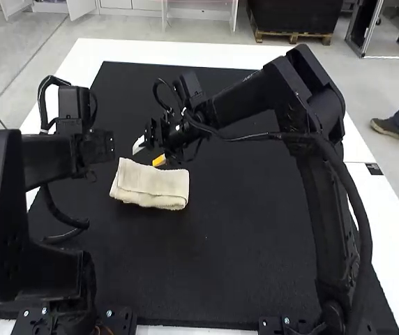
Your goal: Fold the towel.
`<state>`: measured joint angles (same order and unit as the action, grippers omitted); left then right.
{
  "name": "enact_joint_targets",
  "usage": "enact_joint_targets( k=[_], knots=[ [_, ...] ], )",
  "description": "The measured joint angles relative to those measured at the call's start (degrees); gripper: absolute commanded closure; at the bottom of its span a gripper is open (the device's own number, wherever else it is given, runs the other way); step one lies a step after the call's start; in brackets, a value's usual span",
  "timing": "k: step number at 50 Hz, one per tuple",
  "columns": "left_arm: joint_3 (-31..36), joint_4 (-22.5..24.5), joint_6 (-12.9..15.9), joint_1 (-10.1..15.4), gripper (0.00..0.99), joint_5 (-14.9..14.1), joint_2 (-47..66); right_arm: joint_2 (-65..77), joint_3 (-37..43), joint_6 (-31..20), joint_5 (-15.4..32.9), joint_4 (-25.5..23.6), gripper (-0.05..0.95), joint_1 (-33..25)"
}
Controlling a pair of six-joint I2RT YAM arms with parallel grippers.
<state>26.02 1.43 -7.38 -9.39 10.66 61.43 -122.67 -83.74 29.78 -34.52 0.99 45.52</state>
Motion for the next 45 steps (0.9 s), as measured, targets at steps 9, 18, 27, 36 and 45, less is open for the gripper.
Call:
enact_joint_targets(
  k=[9,18,27,36,45],
  knots=[
    [0.0,-0.07,0.0,0.0,0.025,-0.15,-1.31,0.02,1.79,-0.48,1.05,-0.76,0.0,0.0],
    [0.0,0.07,0.0,0.02,0.025,-0.2,-2.91,2.21,5.14,-1.03,4.28,-0.9,0.0,0.0],
    [-0.28,1.33,0.02,0.55,0.025,-0.63,-5.92,9.7,10.29,-3.15,8.94,0.28,0.0,-1.6],
    [-0.96,1.9,0.0,3.23,0.025,-0.76,-7.5,15.04,11.78,-3.72,10.99,1.57,0.0,-6.43],
    [-1.62,2.08,0.02,3.39,0.025,-0.11,-7.5,15.15,14.23,-3.34,9.92,3.02,0.0,-6.78]
  ],
)
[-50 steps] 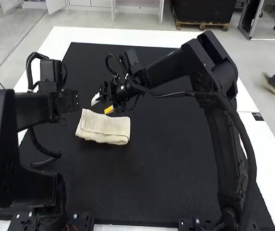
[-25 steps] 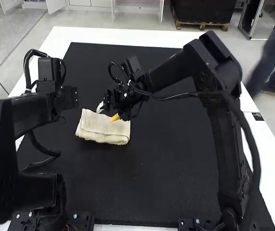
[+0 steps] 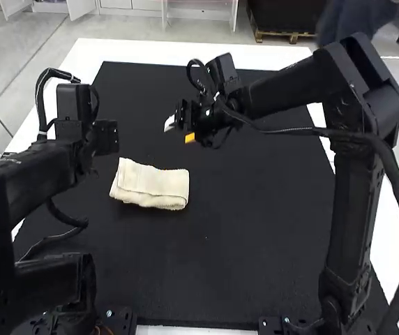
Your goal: Fold the towel.
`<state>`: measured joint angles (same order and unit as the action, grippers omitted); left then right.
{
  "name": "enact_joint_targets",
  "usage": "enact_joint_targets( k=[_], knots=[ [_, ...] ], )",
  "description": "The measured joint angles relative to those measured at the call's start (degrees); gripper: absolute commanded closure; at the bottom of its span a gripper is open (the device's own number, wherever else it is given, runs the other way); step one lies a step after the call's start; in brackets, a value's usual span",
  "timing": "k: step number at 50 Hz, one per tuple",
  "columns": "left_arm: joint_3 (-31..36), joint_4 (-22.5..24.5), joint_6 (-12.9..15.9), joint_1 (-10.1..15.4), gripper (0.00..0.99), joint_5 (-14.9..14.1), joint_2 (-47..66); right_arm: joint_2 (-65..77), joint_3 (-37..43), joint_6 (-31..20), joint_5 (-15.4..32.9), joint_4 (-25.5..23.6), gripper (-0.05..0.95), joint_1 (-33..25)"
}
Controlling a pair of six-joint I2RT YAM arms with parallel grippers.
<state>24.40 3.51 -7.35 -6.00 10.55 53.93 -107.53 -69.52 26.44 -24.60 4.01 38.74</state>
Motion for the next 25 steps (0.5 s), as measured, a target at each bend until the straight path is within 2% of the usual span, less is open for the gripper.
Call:
enact_joint_targets(
  k=[11,17,25],
  knots=[
    [0.0,0.17,0.24,0.0,0.025,0.72,0.0,-1.6,0.07,1.03,-1.38,0.39,0.0,3.48],
    [0.0,0.37,1.99,0.07,0.025,1.84,1.29,-1.6,-0.07,1.27,-1.97,0.42,0.0,3.89],
    [0.0,0.33,5.27,1.77,0.025,2.16,7.41,-1.53,-0.07,1.42,-1.97,0.26,0.0,3.87]
  ],
)
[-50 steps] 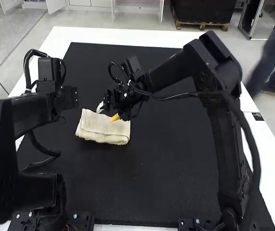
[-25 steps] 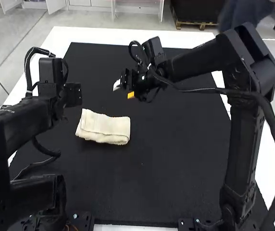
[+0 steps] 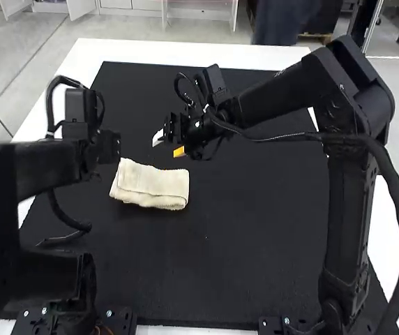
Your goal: Fold the towel.
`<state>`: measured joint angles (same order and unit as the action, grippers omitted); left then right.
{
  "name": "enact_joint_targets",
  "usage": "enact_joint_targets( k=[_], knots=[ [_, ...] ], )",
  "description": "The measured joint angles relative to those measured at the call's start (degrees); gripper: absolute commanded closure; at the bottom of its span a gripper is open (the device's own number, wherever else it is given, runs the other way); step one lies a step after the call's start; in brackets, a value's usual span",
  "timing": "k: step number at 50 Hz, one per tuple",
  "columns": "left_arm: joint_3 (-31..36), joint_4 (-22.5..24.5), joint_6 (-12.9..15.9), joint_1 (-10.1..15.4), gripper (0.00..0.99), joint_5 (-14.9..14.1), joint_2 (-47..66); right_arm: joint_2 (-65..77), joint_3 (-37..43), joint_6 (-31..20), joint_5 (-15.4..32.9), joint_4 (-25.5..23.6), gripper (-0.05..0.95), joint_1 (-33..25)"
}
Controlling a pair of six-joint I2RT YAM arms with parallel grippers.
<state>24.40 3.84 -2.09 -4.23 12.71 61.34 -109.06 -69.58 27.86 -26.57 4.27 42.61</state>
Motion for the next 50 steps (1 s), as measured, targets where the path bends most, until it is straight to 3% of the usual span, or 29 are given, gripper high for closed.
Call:
enact_joint_targets(
  k=[7,18,39,42,46,50],
  knots=[
    [0.0,0.04,2.43,1.77,0.025,0.0,2.99,0.98,0.0,0.02,0.0,-0.35,0.0,-0.31],
    [0.0,0.55,3.76,5.44,0.025,-0.02,5.51,2.71,0.0,0.02,0.02,-0.31,0.0,-2.84],
    [0.55,9.79,3.48,5.68,0.025,-0.28,26.38,5.25,0.02,0.07,-0.02,-0.55,0.0,-5.22],
    [1.99,8.52,2.86,5.68,0.025,-0.31,28.02,6.34,0.04,0.07,0.0,-0.46,0.0,-5.77],
    [5.31,2.01,1.36,5.68,0.025,-0.33,27.52,7.43,0.09,0.07,-0.02,-0.46,0.0,-6.69],
    [7.34,-1.29,0.31,5.7,0.025,-0.63,24.24,8.31,0.5,0.07,-0.02,-0.46,0.0,-7.54]
  ],
)
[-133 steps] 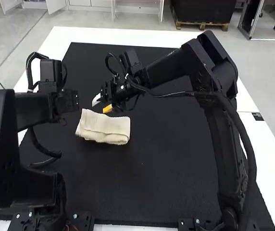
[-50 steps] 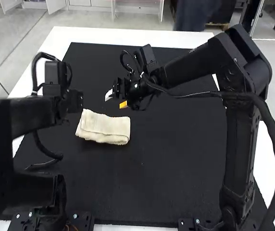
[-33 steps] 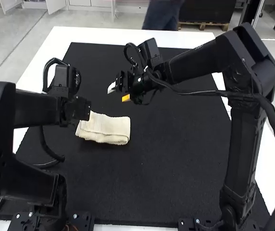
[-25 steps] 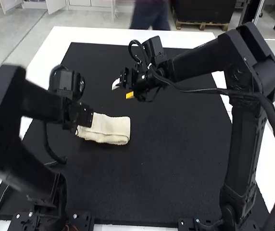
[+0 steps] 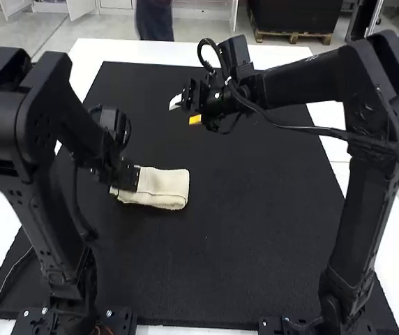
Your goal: Fold the towel.
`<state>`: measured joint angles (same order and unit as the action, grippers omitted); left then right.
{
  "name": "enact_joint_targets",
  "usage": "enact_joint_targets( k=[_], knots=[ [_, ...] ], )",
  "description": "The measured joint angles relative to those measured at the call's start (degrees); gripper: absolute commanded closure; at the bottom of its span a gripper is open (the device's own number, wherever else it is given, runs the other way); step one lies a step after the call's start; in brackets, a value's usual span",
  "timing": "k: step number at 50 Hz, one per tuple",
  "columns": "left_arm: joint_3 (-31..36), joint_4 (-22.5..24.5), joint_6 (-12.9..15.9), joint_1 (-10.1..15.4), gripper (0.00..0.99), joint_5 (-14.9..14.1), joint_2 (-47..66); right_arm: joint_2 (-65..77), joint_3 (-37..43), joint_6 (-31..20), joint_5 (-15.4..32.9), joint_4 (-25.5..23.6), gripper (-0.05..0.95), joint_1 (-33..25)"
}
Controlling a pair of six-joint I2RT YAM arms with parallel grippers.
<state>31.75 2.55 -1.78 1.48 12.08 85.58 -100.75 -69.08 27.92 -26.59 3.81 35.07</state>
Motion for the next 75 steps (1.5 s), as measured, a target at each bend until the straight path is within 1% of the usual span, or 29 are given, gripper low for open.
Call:
enact_joint_targets(
  k=[6,12,16,23,32,37,43,45,48,52,56,58,64,75],
  knots=[
    [2.21,-0.09,-0.9,0.81,0.025,-0.09,-10.58,1.38,1.22,-0.02,0.02,0.15,0.0,-1.55],
    [5.62,-4.94,-1.97,2.64,0.025,-0.61,-21.03,3.08,2.73,-0.31,0.11,-0.09,0.0,-2.67],
    [5.6,-7.02,-2.58,3.17,0.025,-1.05,-26.62,5.03,3.91,-0.68,0.68,-0.28,0.0,-3.21],
    [3.3,-6.93,-3.08,3.87,0.025,-1.18,-37.13,11.39,6.95,-1.64,2.95,-0.2,0.0,-6.05],
    [-0.81,-4.7,-2.89,5.64,0.025,-1.14,-48.57,19.1,11.74,-3.63,7.58,0.22,0.0,-13.16],
    [-4.0,-1.22,-1.2,5.66,0.025,-0.92,-54.42,22.29,14.62,-4.63,10.58,1.05,0.0,-15.8],
    [-7.72,2.58,1.25,5.66,0.025,-0.5,-60.41,27.56,18.82,-6.29,14.86,3.26,0.0,-17.86],
    [-8.85,4.15,2.32,5.66,0.025,-0.37,-61.75,29.86,20.46,-7.15,16.59,4.66,0.0,-18.4],
    [-9.97,5.75,4.09,5.68,0.025,-0.07,-63.01,32.54,22.49,-8.0,18.36,6.58,0.0,-18.91],
    [-10.67,6.84,5.75,5.66,0.025,0.02,-63.52,35.91,25.27,-9.27,21.07,8.55,0.0,-19.61],
    [-11.91,10.01,7.56,5.66,0.025,0.15,-63.65,39.04,28.85,-11.3,23.5,10.49,0.0,-20.59],
    [-12.5,10.86,8.24,5.66,0.025,0.15,-64.22,40.41,30.47,-12.04,24.2,11.28,0.0,-21.07],
    [-13.7,12.31,9.53,5.68,0.025,0.11,-66.73,47.12,36.52,-14.84,26.01,13.31,0.0,-22.14],
    [-14.69,12.28,10.16,5.66,0.025,-0.52,-70.93,62.01,43.58,-18.88,27.17,16.37,0.0,-23.23]
  ],
)
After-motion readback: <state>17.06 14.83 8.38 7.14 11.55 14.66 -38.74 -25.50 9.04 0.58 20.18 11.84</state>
